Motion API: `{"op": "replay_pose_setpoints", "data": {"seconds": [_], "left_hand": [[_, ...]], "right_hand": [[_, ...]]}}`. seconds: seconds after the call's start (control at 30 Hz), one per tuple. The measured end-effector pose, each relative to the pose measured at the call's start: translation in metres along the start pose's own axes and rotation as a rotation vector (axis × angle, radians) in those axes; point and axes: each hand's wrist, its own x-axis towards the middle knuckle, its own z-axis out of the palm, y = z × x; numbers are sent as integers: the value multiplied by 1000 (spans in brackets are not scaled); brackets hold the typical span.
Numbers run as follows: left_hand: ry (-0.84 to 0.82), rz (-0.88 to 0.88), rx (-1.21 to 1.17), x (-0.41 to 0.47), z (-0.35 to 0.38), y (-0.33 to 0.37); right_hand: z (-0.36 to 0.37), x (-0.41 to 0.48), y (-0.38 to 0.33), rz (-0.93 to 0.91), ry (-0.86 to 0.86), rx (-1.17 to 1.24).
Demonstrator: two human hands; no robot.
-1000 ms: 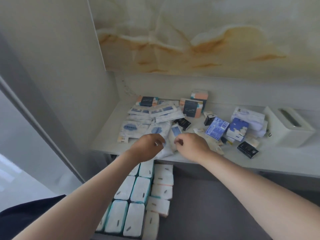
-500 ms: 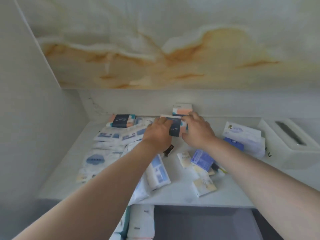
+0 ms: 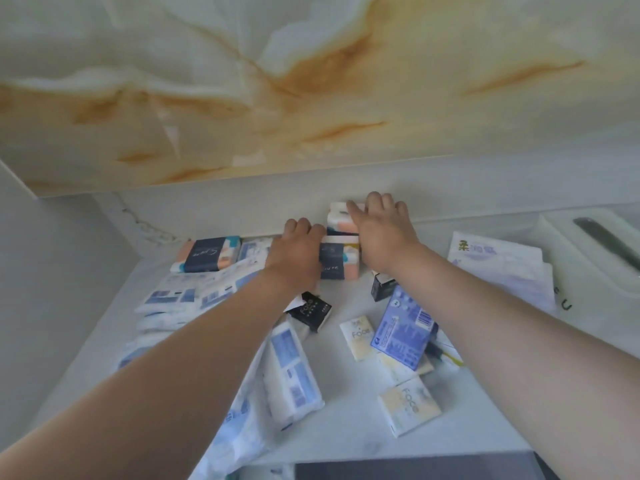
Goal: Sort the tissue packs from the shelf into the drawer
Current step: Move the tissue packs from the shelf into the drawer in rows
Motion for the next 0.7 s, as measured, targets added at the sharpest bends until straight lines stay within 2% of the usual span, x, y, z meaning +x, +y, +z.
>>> {"op": "replay_pose_setpoints", "data": {"seconds": [0.07,0.17,0.27,0.5,0.7], "left_hand": [[11,20,36,-1,-2,0],[56,84,94,-5,-6,2],[131,157,117,-13,-11,2],[389,221,-54,-46,-48,-5],[497,262,-116,-122,-80,-24]], "right_hand": [[0,-3,1,42,21,54],[1,-8,0,49,18,269],[-2,-11,1,26,79,322],[-40,-30,3,95,182,616],[-87,-75,-14,191,108,865]]}}
